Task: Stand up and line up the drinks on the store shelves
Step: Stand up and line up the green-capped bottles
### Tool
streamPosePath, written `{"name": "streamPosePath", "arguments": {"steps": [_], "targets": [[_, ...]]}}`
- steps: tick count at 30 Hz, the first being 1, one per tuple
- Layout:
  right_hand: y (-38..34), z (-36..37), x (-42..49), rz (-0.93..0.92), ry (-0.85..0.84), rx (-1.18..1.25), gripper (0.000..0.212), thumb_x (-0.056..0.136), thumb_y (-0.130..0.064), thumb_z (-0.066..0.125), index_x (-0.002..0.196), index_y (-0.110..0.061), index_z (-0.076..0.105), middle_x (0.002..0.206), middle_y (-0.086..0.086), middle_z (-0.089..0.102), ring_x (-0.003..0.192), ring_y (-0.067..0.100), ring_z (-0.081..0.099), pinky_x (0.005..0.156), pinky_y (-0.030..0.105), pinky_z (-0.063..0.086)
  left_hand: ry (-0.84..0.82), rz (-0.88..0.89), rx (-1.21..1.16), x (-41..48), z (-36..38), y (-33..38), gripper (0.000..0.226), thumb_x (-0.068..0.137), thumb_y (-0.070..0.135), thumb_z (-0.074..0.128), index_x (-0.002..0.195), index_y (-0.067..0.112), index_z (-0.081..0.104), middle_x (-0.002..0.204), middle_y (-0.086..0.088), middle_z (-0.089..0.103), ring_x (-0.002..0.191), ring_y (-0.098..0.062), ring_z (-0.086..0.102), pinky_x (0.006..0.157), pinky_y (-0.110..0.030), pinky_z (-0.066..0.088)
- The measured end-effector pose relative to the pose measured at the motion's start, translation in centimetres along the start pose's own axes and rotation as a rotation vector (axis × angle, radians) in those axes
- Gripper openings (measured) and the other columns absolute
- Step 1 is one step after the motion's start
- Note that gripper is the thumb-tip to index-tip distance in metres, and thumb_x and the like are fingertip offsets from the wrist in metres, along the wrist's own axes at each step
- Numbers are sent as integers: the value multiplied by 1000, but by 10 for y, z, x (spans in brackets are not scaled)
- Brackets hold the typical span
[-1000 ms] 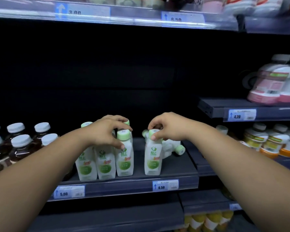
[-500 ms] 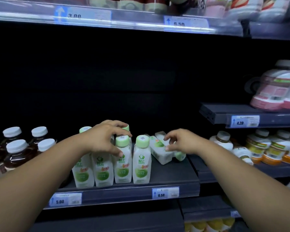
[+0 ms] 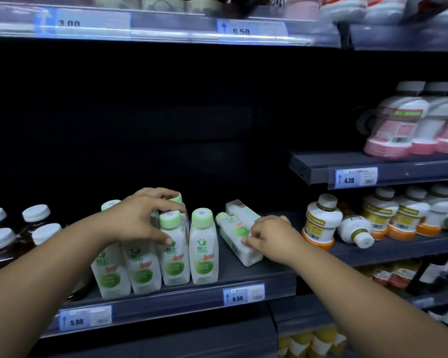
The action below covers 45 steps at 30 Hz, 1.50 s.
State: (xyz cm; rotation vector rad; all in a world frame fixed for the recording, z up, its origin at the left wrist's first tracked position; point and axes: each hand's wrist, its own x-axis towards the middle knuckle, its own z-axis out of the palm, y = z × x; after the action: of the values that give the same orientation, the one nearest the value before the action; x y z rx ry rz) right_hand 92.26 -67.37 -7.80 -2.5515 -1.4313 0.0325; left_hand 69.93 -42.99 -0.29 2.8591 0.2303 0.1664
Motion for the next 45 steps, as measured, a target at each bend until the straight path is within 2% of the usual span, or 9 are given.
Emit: {"name": "streamPosePath", "arguments": {"steps": [3,9,14,19,25,30,36,41,45], "targets": [[-20,0,8,163,-22,50,49,87,-67,57,105,-21,60,106,1,61,99,21,58,77,35,48,-3,-13,-18,-2,-1,2,58,50,80,66,105,76,48,141,29,29,137,-5,23,113,-36,25],[-30,14,15,340,-133,76,73,79,-64,63,140,-28,47,123,3,60,107,25,60,80,35,52,-7,-49,-81,-5,-1,4,66,48,98,50,108,72,50,142,33,29,141,-6,19,116,-42,25],[-16,22,6,517,-53,1152,34,86,-35,75,104,-8,67,79,4,69,68,20,65,56,29,49,-13,-62,-75,-5,-2,8,70,49,90,59,114,65,53,146,27,30,141,-6,20,116,-40,23],[-14,20,6,328,26,1748,30,86,-7,66,116,-14,63,105,11,74,91,25,70,75,40,55,-10,-74,-53,-5,0,7,73,56,80,60,125,56,55,149,23,31,139,-7,21,113,-36,24],[-19,-4,15,168,-15,1356,55,72,-1,82,120,-21,62,112,8,73,107,30,68,84,42,56,-7,-73,-39,-3,0,4,72,58,78,62,127,55,54,151,20,31,140,-8,22,113,-40,26],[-16,-16,25,134,-14,1110,45,69,-9,87,107,-24,68,108,5,73,104,29,70,93,55,55,-8,-71,-26,-2,2,2,75,56,79,61,127,56,55,152,19,31,140,-10,22,114,-41,26],[-22,-50,35,78,29,685,36,68,-47,87,88,-21,72,93,1,73,84,14,67,79,36,55,2,-59,-27,-1,3,-2,73,56,80,61,125,58,54,150,22,31,140,-9,22,115,-43,26],[-27,-73,45,-12,-83,530,43,79,-23,81,119,-31,68,115,-10,67,106,10,64,94,32,54,1,-57,-28,-1,2,0,75,56,80,60,126,56,54,150,21,31,140,-9,22,114,-42,26],[-32,-76,50,-24,-73,529,38,84,-32,79,119,-27,69,110,-10,67,101,12,66,82,33,59,7,-52,-24,-2,1,1,76,56,80,59,127,55,55,151,20,31,140,-9,23,113,-40,26]]}}
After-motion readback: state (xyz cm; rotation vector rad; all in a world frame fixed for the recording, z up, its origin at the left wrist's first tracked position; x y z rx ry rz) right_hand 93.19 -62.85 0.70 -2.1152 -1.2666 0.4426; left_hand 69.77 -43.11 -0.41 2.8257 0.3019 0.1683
